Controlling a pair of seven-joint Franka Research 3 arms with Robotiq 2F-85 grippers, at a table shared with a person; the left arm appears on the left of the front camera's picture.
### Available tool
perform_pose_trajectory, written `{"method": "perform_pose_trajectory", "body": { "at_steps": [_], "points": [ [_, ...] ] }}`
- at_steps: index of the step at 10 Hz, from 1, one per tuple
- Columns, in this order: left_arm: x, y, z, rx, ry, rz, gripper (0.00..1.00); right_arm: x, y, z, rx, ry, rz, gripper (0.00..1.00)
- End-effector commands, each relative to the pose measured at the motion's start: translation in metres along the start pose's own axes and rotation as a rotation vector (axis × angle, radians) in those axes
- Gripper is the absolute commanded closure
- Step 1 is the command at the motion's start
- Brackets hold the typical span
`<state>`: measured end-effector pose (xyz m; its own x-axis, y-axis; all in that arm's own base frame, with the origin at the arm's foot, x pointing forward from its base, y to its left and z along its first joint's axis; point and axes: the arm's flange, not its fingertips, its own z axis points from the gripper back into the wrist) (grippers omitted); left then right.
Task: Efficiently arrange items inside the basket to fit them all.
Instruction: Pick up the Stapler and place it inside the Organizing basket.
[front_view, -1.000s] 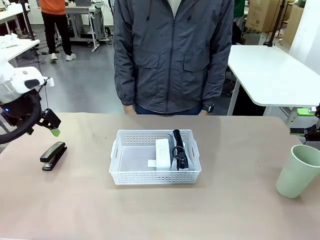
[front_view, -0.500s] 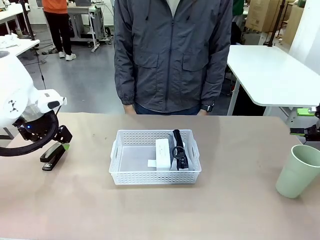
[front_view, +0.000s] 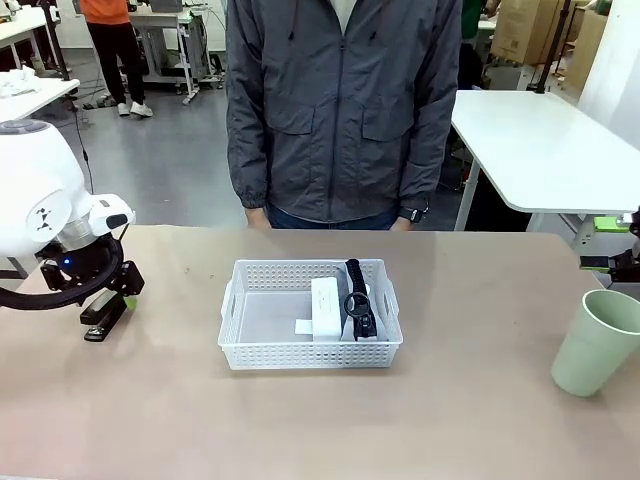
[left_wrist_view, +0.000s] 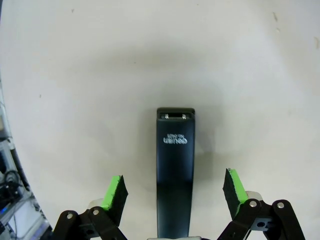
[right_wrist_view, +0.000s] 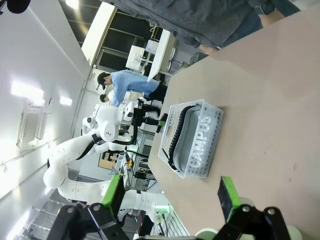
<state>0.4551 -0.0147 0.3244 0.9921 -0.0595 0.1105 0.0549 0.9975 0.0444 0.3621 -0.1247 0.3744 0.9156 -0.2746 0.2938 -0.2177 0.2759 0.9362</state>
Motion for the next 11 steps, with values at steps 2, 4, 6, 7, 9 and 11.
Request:
{"method": "perform_pose_trajectory", "body": {
  "at_steps": [2,4,6,7,9,11],
  "points": [
    [0.016,0.005,-0.004,0.016,0.045,0.027,0.0,0.001,0.004,-0.001,-0.009,-0.008,-0.011,0.0],
    [0.019,0.01,-0.007,0.005,0.079,0.043,0.0,0.001,0.004,-0.001,-0.009,-0.008,-0.011,0.0],
    [0.021,0.014,-0.007,-0.015,0.094,0.049,0.0,0.001,0.004,-0.001,-0.009,-0.008,-0.011,0.0],
    [0.021,0.013,-0.007,-0.017,0.105,0.038,0.0,0.001,0.004,-0.001,-0.009,-0.008,-0.011,0.0],
    [0.022,0.012,-0.01,-0.008,0.121,0.037,0.0,0.001,0.004,-0.001,-0.009,-0.008,-0.011,0.0],
    [0.023,0.011,-0.012,-0.012,0.131,0.035,0.0,0.001,0.004,-0.001,-0.009,-0.008,-0.011,0.0]
  ]
}}
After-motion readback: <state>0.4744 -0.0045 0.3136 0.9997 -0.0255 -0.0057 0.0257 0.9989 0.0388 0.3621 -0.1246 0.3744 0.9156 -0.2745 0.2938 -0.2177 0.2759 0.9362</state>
